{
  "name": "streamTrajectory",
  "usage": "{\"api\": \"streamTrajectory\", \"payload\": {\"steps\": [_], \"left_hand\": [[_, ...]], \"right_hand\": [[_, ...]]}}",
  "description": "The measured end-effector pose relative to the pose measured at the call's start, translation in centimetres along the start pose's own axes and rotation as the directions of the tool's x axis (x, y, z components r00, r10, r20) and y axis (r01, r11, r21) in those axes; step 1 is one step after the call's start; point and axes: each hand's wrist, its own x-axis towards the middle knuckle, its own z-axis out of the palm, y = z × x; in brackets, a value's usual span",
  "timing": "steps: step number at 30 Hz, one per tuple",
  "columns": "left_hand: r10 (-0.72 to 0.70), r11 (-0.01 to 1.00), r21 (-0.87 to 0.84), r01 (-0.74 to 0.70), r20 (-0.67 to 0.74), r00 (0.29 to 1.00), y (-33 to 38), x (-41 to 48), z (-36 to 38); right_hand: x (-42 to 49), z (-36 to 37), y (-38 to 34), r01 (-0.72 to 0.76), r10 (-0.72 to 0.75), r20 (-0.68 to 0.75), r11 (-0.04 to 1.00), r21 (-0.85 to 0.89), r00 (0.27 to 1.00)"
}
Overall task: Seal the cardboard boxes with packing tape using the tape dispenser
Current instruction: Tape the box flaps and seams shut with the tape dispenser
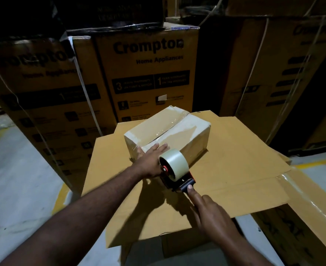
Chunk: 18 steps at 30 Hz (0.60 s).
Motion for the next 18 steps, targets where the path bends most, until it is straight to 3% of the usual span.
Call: {"api": "streamTrajectory", "payload": {"steps": [4,9,14,18], "left_hand": [[-0.028,0.999,-0.017,0.028,0.02,0.999,0.4,-0.1,-0.4],[-0.039,0.998,0.044,0.037,0.049,0.998,-0.3,0.7,0.1],[-0.052,0.998,0.031,0.052,-0.004,0.999,-0.3,1.2,0.3],[-0.068,0.996,0.05,0.07,-0.036,0.997,0.1,0.9,1.0]], "right_hand": [[0.6,-1.8,0.9,0.065,-0.066,-0.019,0.997,-0.052,0.998],[-0.2,-0.7,-0.9,0.003,-0.007,-0.059,0.997,-0.079,0.998],[-0.1,1.6,-2.5,-0.078,0.099,-0.165,0.988,0.131,0.981],[-0.3,2.9,-1.7,-0.091,0.128,-0.126,0.96,0.265,0.984]]}}
